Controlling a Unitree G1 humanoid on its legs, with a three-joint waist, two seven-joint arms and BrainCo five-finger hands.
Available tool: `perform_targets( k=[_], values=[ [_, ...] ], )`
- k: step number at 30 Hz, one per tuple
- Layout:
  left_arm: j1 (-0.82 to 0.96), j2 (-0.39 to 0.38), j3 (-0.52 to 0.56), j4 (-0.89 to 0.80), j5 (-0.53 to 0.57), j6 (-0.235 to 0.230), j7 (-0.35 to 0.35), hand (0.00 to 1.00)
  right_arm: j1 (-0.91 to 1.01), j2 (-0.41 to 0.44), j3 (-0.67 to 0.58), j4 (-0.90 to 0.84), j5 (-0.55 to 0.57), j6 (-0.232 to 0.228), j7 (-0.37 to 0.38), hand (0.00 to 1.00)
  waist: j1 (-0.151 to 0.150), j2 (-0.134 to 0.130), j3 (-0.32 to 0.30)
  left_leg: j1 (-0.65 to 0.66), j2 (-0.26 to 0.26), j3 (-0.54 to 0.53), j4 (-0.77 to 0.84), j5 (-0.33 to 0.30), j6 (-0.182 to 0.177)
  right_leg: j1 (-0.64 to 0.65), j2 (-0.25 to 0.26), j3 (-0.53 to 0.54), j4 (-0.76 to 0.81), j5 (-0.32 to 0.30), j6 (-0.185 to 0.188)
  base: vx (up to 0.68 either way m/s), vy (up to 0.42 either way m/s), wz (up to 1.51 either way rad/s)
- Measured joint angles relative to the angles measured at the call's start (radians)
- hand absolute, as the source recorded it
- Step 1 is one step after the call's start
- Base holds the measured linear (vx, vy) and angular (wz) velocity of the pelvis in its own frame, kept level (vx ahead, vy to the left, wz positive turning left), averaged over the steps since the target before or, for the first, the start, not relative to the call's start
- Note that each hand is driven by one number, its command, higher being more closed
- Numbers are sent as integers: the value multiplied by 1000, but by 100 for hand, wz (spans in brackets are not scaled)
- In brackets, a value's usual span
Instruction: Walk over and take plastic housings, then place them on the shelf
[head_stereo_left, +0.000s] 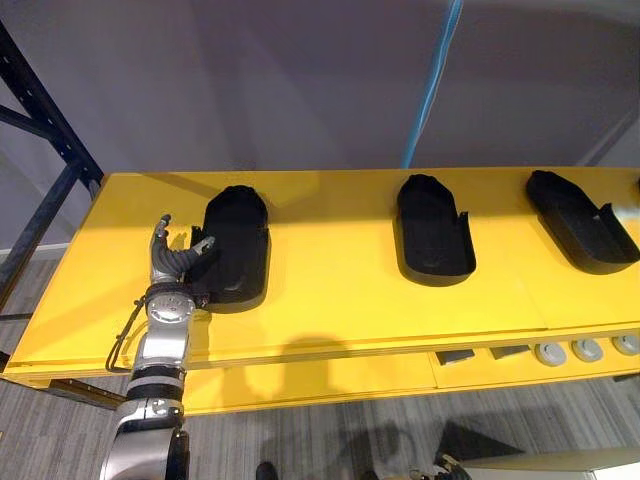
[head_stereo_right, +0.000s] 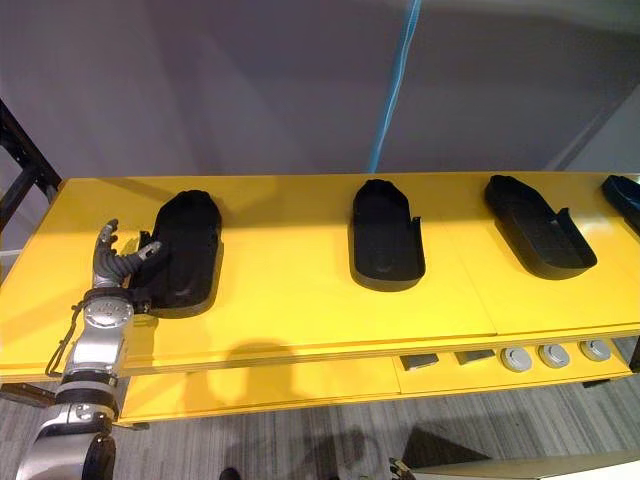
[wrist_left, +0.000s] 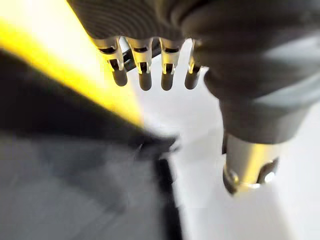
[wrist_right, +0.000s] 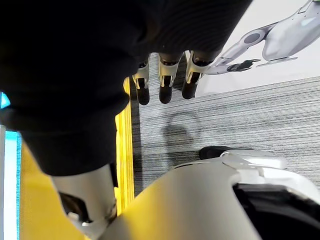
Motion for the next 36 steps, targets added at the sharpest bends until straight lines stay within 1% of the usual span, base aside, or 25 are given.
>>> perform_targets(
  k=[2,4,5,7,8,9,10,11,12,13,15,16,18,19,21,24,26,29,32,34,36],
  values=[
    [25,0,3,-87,3,-6,13,0,2,0,0,0,0,0,0,0,6,0,0,3,0,-2,0,0,0,3,0,0,0,0,0,-19,7,0],
    [77,-12,10,-212,23,-40,21,0,4,-1,0,0,0,0,2,0,12,1,1,9,0,-5,-1,0,0,3,0,-1,0,0,0,-43,12,1],
    [105,-25,19,-265,31,-49,23,0,4,-1,-1,0,0,0,4,0,13,1,1,11,0,-4,-3,0,0,4,0,0,0,0,-1,-42,14,2],
    [196,-95,36,-425,39,-81,25,0,5,-3,-2,12,0,0,7,0,21,3,0,10,0,-5,-3,0,0,4,0,2,1,0,-1,-37,18,0],
    [223,-113,35,-458,40,-89,25,0,5,-3,-3,13,0,0,8,0,23,3,0,10,0,-5,-3,0,0,4,0,3,2,0,-1,0,0,0],
    [277,-151,35,-513,43,-104,24,100,5,-4,-3,13,0,0,9,0,24,4,0,10,0,-5,-3,0,0,5,0,5,4,0,-1,0,0,0],
    [333,-188,32,-556,43,-116,23,100,5,-5,-3,14,0,0,11,0,25,5,-1,8,0,-4,-1,0,0,5,0,7,7,0,-1,0,0,0],
    [359,-204,27,-575,43,-117,23,100,5,-5,-4,14,0,0,11,0,26,6,-1,7,0,-4,0,0,0,4,0,8,9,0,-1,0,0,0],
    [413,-234,6,-612,43,-119,20,100,6,-5,-4,15,0,0,11,0,31,6,-1,8,0,-2,0,1,0,2,0,10,12,0,0,-18,15,-3],
    [438,-247,-8,-623,42,-126,17,100,7,-5,-5,16,0,-1,11,0,36,6,-1,9,0,1,0,1,0,2,0,13,12,0,0,-31,21,-7],
    [538,-294,-55,-651,32,-159,1,100,10,-3,-12,21,0,-1,11,0,49,6,-2,14,1,5,0,1,0,2,0,20,15,0,0,-33,21,-6],
    [561,-305,-66,-652,24,-166,-4,100,11,0,-18,22,0,-1,11,0,52,7,-3,14,1,6,0,1,0,3,0,20,16,0,0,-35,18,-2],
    [659,-345,-102,-652,-42,-175,-39,100,17,3,-22,23,0,-1,9,0,62,7,-4,24,2,10,0,1,1,9,0,21,20,0,0,-39,20,-2],
    [669,-349,-105,-651,-48,-175,-44,100,17,3,-22,22,0,-1,8,0,63,7,-4,25,2,10,0,0,1,10,0,21,20,0,0,-41,16,-1],
    [712,-368,-131,-649,-85,-175,-78,100,33,4,-22,9,-1,-1,4,0,79,9,-7,27,3,13,-3,-3,2,15,0,20,20,-1,1,-54,12,1],
    [723,-388,-137,-634,-107,-175,-114,100,53,6,-21,-6,-2,0,-3,0,98,8,-20,28,4,18,-4,-11,-4,15,-1,20,21,0,2,-51,19,-1],
    [720,-394,-143,-606,-124,-177,-132,100,72,9,-21,-27,-5,0,-3,0,106,6,-30,29,4,20,-4,-12,-3,16,-5,19,20,0,3,0,0,0],
    [703,-386,-160,-528,-123,-176,-145,100,75,11,-20,-32,-13,1,-3,0,106,6,-37,34,1,19,-4,-4,0,20,-8,12,20,-1,5,0,0,0],
    [647,-367,-176,-420,-119,-171,-145,100,74,10,-16,-31,-20,2,-3,0,105,6,-44,43,1,19,-4,-3,1,27,-8,12,19,-2,6,0,0,0],
    [597,-340,-180,-347,-108,-161,-143,100,73,2,3,-31,-20,2,-3,0,101,8,-51,43,2,19,-4,-2,1,20,-6,13,17,-2,6,-38,6,-1],
    [566,-331,-178,-304,-99,-154,-141,100,69,2,4,-30,-20,2,-3,0,93,8,-51,42,2,18,-4,-2,1,19,-5,13,11,-2,6,-19,3,-1]
  ],
)
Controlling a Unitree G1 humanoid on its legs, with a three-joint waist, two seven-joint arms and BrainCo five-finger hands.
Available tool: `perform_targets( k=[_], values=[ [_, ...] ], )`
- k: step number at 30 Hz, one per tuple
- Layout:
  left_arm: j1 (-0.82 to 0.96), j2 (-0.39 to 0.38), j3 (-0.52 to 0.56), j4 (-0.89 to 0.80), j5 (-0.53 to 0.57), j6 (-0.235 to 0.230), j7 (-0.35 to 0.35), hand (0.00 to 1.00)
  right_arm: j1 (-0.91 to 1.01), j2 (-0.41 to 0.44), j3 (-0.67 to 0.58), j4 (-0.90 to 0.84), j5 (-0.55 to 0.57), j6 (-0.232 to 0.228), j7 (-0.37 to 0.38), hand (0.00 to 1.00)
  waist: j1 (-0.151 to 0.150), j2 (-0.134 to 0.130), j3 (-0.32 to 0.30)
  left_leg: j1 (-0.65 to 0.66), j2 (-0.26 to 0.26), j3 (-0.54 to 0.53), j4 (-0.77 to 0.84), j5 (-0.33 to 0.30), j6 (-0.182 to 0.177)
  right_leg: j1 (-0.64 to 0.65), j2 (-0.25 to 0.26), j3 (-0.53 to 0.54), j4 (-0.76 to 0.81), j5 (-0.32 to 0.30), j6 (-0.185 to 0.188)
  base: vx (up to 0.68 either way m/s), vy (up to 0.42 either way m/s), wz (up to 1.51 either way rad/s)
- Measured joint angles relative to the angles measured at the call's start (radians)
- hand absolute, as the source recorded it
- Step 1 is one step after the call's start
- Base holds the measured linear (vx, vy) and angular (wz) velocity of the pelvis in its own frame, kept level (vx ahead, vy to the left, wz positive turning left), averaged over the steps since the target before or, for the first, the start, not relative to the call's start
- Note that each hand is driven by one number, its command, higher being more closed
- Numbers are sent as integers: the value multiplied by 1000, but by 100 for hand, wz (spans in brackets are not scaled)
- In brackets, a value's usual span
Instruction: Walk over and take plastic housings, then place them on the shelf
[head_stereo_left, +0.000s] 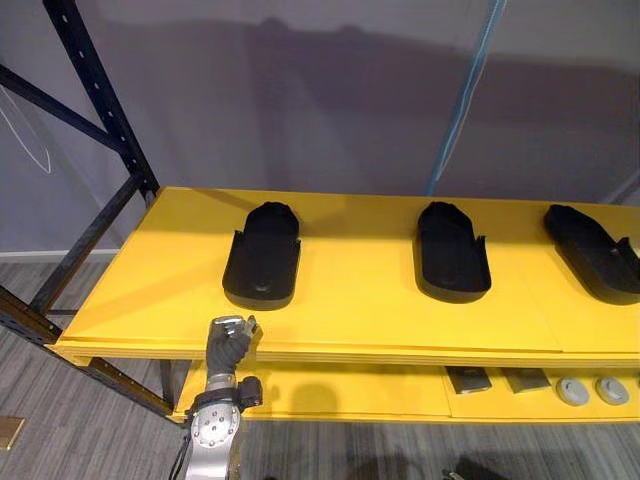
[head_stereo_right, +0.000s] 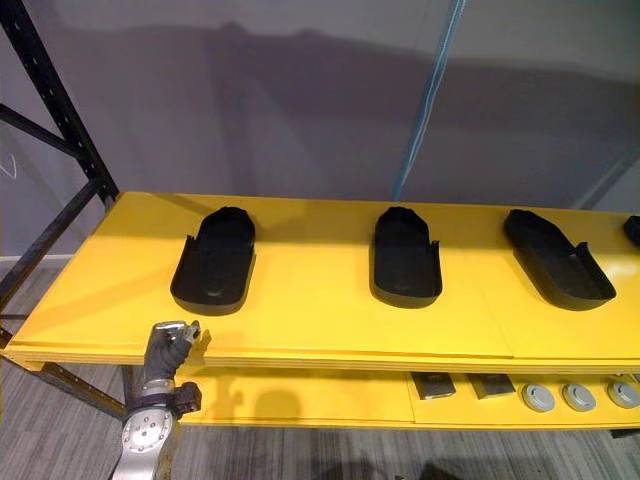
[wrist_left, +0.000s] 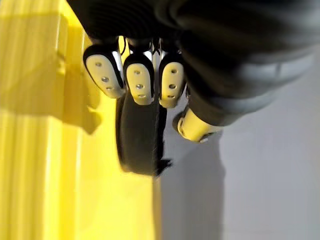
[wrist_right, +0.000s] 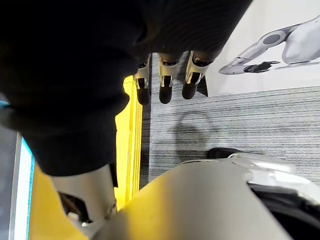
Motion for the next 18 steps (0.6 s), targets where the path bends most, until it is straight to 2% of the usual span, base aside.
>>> perform_targets(
  k=[7,9,18],
  values=[
    [-86,38,19,96,24,4,17,100,-13,0,0,2,0,4,0,0,-26,0,0,-5,-1,8,0,-4,-3,-7,2,11,-8,0,0,7,8,-3],
    [-110,58,21,121,39,6,35,100,-20,0,0,2,0,5,0,0,-41,-1,0,-8,0,10,0,-7,-6,-7,3,13,-16,1,-1,24,13,-4],
    [-198,80,37,195,57,8,56,100,-36,-3,0,6,0,6,0,0,-52,-1,0,-8,1,26,1,-15,-12,-9,6,33,-27,3,-3,13,10,-5]
  ],
)
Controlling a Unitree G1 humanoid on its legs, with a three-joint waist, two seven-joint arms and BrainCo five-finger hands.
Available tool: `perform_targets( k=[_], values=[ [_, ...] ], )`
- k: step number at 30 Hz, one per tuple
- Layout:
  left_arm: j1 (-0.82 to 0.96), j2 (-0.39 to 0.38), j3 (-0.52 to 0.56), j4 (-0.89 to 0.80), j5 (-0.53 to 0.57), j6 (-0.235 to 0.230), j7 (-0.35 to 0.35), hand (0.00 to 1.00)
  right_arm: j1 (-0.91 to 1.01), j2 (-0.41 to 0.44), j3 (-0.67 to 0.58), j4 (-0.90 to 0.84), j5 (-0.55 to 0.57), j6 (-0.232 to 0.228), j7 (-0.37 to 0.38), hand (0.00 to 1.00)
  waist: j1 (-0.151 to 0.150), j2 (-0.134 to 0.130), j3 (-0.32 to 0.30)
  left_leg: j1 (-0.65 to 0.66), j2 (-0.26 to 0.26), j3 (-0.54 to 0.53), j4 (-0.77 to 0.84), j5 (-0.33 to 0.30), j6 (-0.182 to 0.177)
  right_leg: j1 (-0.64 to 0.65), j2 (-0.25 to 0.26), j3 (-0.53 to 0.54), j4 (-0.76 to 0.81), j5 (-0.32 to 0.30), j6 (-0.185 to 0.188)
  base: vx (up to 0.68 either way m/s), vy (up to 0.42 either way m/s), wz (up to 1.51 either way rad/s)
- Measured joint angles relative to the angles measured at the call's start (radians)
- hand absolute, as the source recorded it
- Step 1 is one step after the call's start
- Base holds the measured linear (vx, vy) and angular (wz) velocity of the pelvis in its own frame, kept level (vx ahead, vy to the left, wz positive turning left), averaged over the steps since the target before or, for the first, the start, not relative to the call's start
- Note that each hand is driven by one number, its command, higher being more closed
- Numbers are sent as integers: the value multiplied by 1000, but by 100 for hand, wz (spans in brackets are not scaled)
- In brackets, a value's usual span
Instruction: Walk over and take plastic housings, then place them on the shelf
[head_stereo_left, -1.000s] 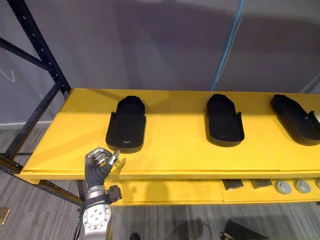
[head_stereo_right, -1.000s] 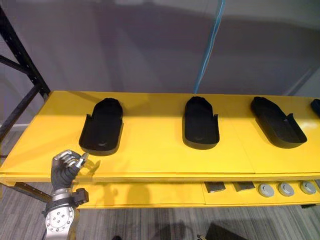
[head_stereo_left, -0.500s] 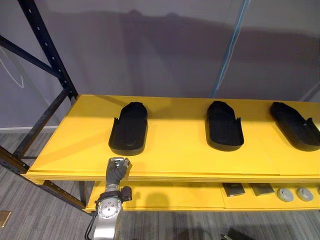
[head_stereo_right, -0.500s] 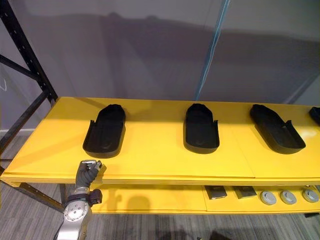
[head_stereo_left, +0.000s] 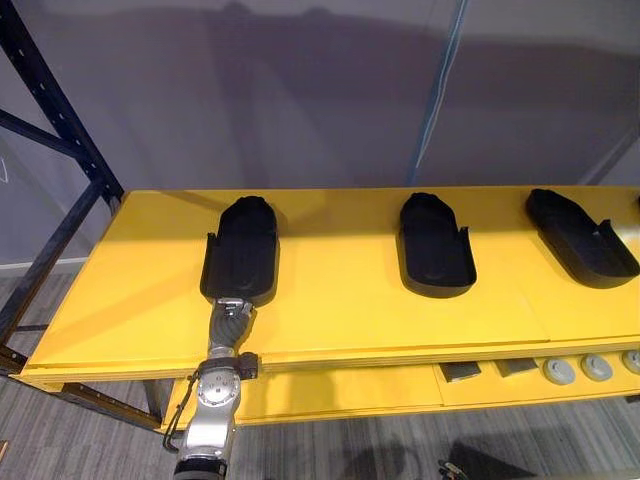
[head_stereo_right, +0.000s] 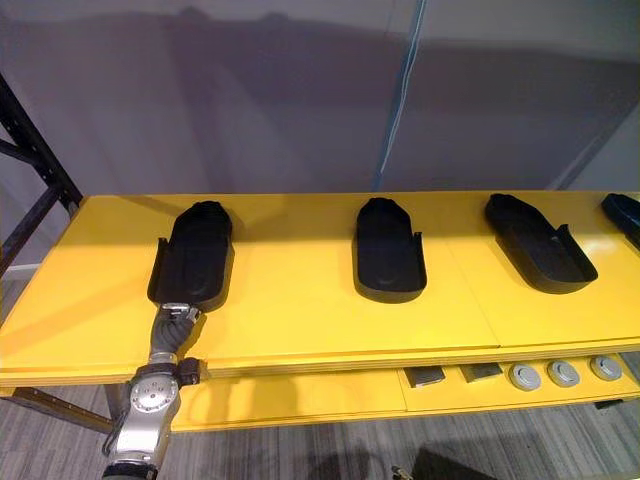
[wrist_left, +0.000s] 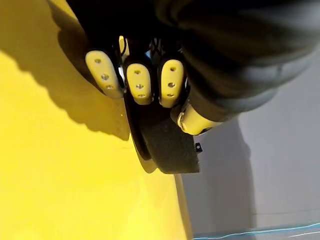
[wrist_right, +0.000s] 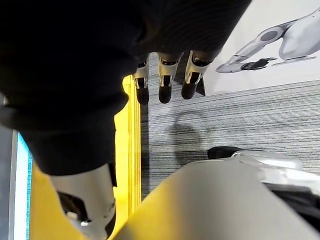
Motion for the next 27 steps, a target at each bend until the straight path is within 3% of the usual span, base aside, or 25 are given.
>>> perform_targets(
  k=[4,13,17,20,22,24,26,27],
  values=[
    [-21,24,3,24,0,2,5,100,-14,0,3,2,0,0,0,0,-19,-1,1,4,0,6,0,-3,0,0,0,3,-1,1,0,-22,13,-6],
    [-38,22,1,25,1,5,5,100,-22,2,5,2,0,0,0,0,-20,-3,2,2,-1,2,0,-6,0,1,-1,0,-6,1,1,-5,2,1],
    [8,11,-1,-105,0,8,-3,100,-23,3,5,3,0,0,0,0,-21,-6,6,-8,-3,-13,0,-5,0,2,-4,-21,-8,1,1,-4,2,11],
    [98,11,14,-364,-3,-9,-5,100,-23,2,3,15,0,-1,-1,0,-13,-6,6,-16,-4,-30,4,-5,1,11,-4,-29,-8,1,1,19,2,14],
    [134,10,93,-517,-24,-52,-5,100,-22,0,-5,38,0,-1,0,0,3,-5,6,-22,-4,-48,4,-3,2,15,-3,-48,-5,1,1,-9,-1,26],
    [152,10,225,-552,-41,-85,23,100,-19,-1,-7,49,0,-1,1,0,16,-3,7,-20,-5,-65,4,-2,2,26,-3,-55,-4,0,2,-33,4,24],
    [191,10,388,-537,-46,-88,83,100,-17,-4,-8,50,0,-1,1,0,25,1,9,-21,-10,-86,4,0,5,37,-5,-75,-4,-4,5,-39,3,27],
    [204,10,418,-529,-53,-88,96,100,-16,-4,-9,50,0,-1,1,0,29,2,10,-23,-12,-92,4,1,7,39,-7,-79,-3,-6,5,-36,6,23]
  ],
)
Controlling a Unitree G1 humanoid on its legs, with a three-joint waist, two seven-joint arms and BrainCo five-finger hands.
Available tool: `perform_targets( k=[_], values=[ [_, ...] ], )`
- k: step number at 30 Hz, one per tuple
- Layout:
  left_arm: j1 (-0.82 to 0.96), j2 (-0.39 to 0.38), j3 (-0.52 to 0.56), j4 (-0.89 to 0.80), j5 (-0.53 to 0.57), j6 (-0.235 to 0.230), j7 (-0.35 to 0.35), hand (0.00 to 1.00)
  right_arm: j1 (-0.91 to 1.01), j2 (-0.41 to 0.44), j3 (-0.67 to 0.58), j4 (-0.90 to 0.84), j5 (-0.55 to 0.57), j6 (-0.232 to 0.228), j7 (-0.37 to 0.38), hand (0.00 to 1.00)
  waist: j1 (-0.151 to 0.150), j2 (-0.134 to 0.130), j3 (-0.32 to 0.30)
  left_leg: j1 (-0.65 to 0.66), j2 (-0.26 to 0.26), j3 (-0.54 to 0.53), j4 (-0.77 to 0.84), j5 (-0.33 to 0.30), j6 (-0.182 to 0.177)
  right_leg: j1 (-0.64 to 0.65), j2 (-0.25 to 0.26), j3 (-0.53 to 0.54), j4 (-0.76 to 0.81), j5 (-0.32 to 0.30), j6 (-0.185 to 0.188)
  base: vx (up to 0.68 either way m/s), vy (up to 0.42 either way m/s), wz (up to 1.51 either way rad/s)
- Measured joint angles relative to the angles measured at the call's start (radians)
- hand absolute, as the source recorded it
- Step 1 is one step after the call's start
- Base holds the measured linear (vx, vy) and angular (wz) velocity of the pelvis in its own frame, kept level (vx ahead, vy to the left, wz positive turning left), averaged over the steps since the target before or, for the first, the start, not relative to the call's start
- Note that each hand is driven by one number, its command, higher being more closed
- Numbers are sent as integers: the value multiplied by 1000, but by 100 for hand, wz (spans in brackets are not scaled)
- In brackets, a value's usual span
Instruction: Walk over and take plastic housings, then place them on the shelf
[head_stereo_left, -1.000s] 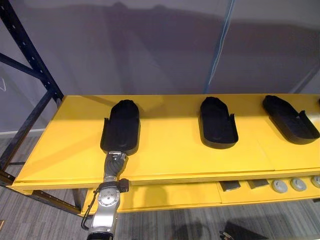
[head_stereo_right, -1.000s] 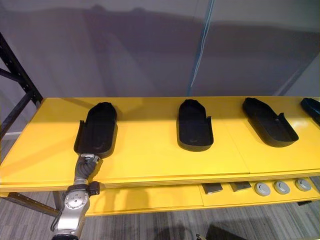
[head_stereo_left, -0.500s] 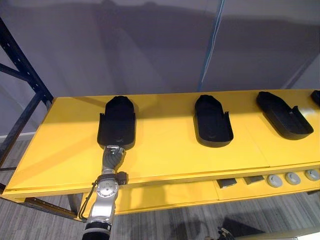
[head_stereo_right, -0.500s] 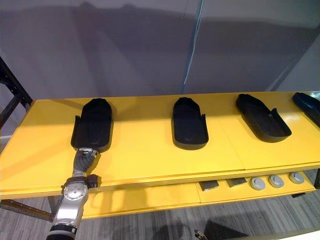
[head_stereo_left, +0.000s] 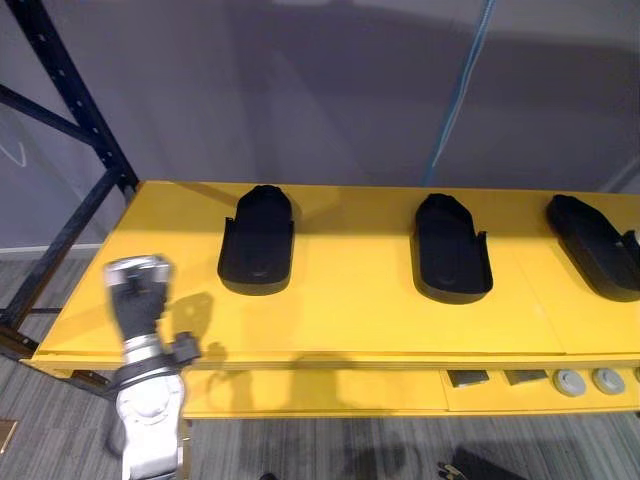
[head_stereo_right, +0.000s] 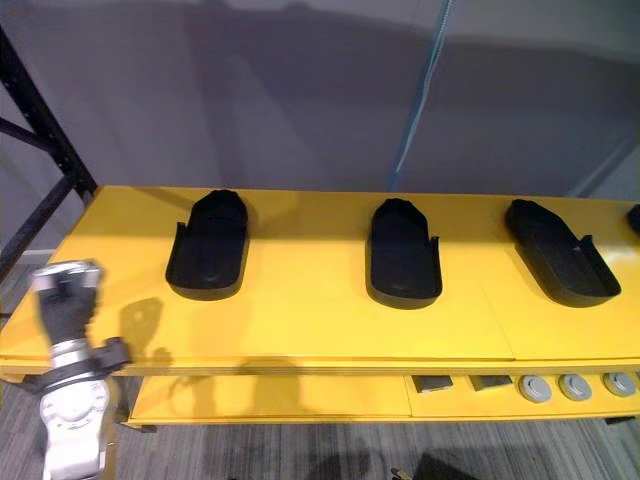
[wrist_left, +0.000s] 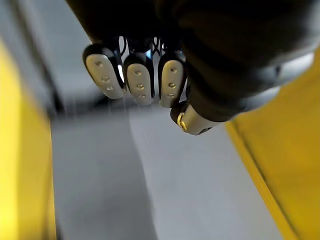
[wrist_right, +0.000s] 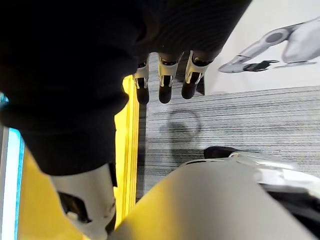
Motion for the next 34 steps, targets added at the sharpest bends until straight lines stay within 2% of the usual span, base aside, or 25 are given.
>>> perform_targets(
  k=[3,5,9,10,11,17,21,25,28,34],
  values=[
    [102,-7,64,70,-27,2,24,100,6,-2,-2,-2,-3,0,0,0,39,3,1,2,-8,-9,-3,3,4,1,-9,-8,27,-21,1,-38,18,14],
    [170,-35,68,127,-27,13,13,100,4,7,-18,-20,-16,1,-1,0,40,2,0,2,-12,-19,-4,3,7,3,-13,-22,39,-29,2,-34,13,18],
    [257,-118,20,330,-25,101,-45,100,-5,28,-14,-100,-22,9,-1,0,67,-4,-4,13,-8,2,-3,-4,5,3,-17,-23,48,-29,2,-29,24,-4],
    [267,-127,3,359,-26,111,-55,100,-8,36,-13,-106,-22,10,-1,0,67,-6,-6,14,-7,2,-2,-5,5,4,-18,-23,48,-29,2,-18,30,-7],
    [270,-135,-30,428,-25,126,-81,0,-8,52,2,-130,-23,15,-1,0,67,-10,-7,17,-8,2,0,-4,6,7,-20,-26,51,-30,4,0,0,0],
    [199,-139,-218,784,-23,150,-169,0,-8,103,44,-174,-40,29,-3,0,63,-14,-9,32,-33,2,-4,2,18,1,-45,-26,74,-45,22,-8,28,1],
    [151,-125,-243,908,9,148,-181,0,-23,103,24,-140,-38,29,-17,0,59,-19,-8,31,-50,1,-4,0,26,-4,-60,-24,79,-50,30,-1,49,0],
    [124,-102,-281,975,36,147,-182,0,-62,103,3,-74,-38,29,-36,0,54,-20,-6,29,-55,0,-4,0,27,-3,-63,-21,73,-50,31,0,0,0],
    [103,-76,-299,1024,55,147,-179,0,-87,102,2,-41,-38,29,-46,0,37,-19,-5,30,-55,1,-4,0,27,-1,-62,-20,66,-50,30,5,-1,-1],
    [63,-52,-334,1080,55,141,-181,0,-118,85,0,-2,-34,29,-53,0,33,-16,2,33,-54,6,-4,-2,26,0,-60,-14,64,-49,30,3,0,-1]
  ],
)
